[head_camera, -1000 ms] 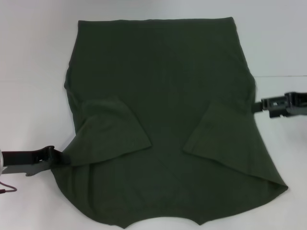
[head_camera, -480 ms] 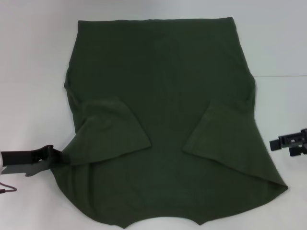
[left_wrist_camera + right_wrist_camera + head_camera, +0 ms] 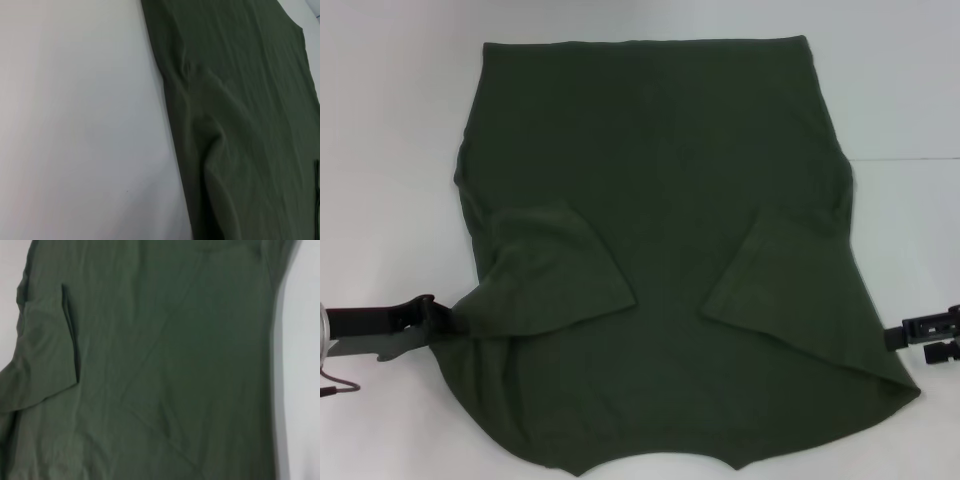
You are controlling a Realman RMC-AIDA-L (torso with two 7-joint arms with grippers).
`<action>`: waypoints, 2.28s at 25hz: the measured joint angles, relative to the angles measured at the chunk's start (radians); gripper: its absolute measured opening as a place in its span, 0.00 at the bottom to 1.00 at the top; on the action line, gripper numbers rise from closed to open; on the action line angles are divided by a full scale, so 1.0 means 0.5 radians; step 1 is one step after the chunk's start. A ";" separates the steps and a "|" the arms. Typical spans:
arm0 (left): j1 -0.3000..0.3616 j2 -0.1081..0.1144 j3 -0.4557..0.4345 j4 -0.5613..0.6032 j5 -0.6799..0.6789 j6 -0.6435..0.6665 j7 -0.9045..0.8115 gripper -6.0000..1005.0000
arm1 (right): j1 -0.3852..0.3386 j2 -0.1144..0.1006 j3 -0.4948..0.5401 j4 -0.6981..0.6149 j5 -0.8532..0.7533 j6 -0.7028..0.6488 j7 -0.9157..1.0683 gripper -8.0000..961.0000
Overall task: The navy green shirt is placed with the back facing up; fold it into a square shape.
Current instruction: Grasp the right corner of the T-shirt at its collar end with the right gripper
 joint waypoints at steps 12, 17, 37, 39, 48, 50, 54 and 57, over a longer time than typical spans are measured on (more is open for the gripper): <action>0.002 -0.009 0.000 0.000 -0.003 0.000 -0.003 0.01 | -0.031 0.042 0.002 0.045 0.003 0.060 -0.030 0.97; -0.001 -0.011 0.000 0.000 -0.005 0.000 -0.003 0.01 | -0.023 0.066 -0.012 0.047 0.000 0.092 -0.035 0.97; 0.001 -0.011 0.000 0.000 -0.031 0.015 -0.003 0.01 | -0.008 0.111 0.017 0.094 0.012 0.147 -0.105 0.95; 0.001 -0.011 0.000 0.000 -0.031 0.017 -0.003 0.01 | -0.003 0.114 0.040 0.094 0.017 0.140 -0.117 0.95; -0.001 -0.011 0.000 0.000 -0.038 0.018 -0.003 0.01 | 0.010 0.141 0.068 0.103 0.013 0.149 -0.135 0.94; -0.001 -0.011 0.003 0.000 -0.047 0.018 -0.003 0.01 | 0.013 0.142 0.067 0.112 0.013 0.147 -0.138 0.93; -0.001 -0.011 0.008 0.000 -0.055 0.018 -0.003 0.01 | 0.018 0.142 0.046 0.120 0.003 0.157 -0.131 0.93; -0.001 -0.011 0.007 0.000 -0.055 0.018 -0.003 0.01 | 0.008 0.130 0.056 0.118 0.009 0.182 -0.121 0.93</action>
